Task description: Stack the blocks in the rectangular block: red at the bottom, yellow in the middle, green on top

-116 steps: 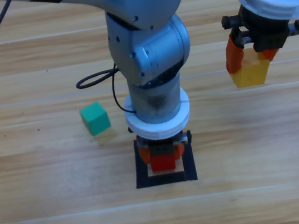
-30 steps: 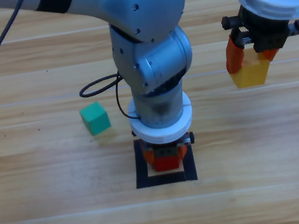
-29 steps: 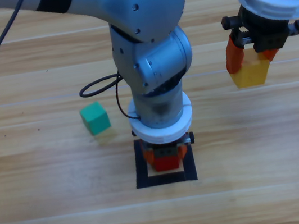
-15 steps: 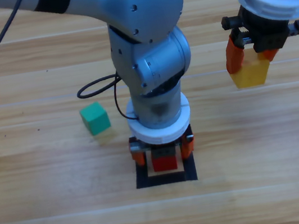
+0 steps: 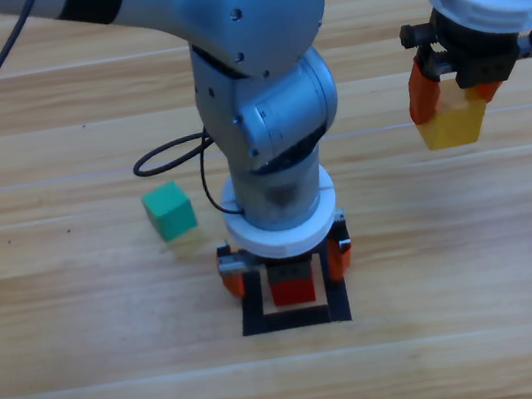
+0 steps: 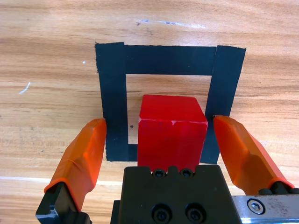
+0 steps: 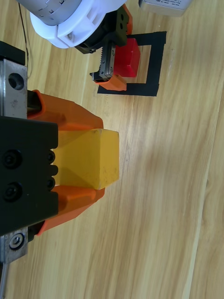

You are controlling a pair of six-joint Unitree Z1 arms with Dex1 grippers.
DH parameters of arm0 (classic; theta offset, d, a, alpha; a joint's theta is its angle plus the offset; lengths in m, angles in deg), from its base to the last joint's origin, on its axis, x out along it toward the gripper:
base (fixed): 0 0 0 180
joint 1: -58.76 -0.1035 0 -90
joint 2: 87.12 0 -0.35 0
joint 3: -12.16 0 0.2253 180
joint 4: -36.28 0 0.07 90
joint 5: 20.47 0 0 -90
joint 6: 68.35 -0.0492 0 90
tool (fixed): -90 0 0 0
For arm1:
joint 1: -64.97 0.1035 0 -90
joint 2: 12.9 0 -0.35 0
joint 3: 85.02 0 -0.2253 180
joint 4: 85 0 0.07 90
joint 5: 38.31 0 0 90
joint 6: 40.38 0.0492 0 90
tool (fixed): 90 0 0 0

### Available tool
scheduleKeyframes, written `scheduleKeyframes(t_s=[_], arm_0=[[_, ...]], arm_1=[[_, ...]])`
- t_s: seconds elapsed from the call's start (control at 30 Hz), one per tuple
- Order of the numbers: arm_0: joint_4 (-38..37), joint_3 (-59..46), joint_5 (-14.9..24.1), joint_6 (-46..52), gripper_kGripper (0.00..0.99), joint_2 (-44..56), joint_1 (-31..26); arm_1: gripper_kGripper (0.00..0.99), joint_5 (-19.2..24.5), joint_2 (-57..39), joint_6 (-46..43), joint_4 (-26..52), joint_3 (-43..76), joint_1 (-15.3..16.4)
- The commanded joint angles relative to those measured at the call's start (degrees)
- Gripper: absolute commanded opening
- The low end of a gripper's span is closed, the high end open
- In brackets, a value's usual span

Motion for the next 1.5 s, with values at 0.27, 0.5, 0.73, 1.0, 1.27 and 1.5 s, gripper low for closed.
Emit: scheduleKeyframes(t_s=[0.27,0.5,0.73,1.0,1.27,1.5], arm_0=[[11.42,1.54,7.39,-4.97,0.973,28.93,1.10],[11.33,-11.38,8.35,-11.12,0.974,46.15,-4.70],[9.93,-21.32,8.35,-11.82,0.971,53.01,-6.10],[6.23,-28.96,6.95,-11.29,0.976,58.19,-6.10],[5.35,-30.54,6.60,-11.73,0.976,58.19,-6.10],[3.86,-32.39,6.33,-11.73,0.976,58.19,-6.10]], arm_1=[[0.029,1.05,3.46,3.41,-0.43,1.00,0.23],[0.029,0.70,11.89,5.34,-0.60,-3.57,3.75],[0.029,0.35,15.85,7.63,-0.95,-8.67,8.05],[0.029,0.52,17.78,9.65,-1.92,-13.50,12.01],[0.029,0.88,24.64,11.32,-6.67,-22.99,14.56],[0.029,0.96,26.13,12.64,-7.02,-25.28,15.08]])
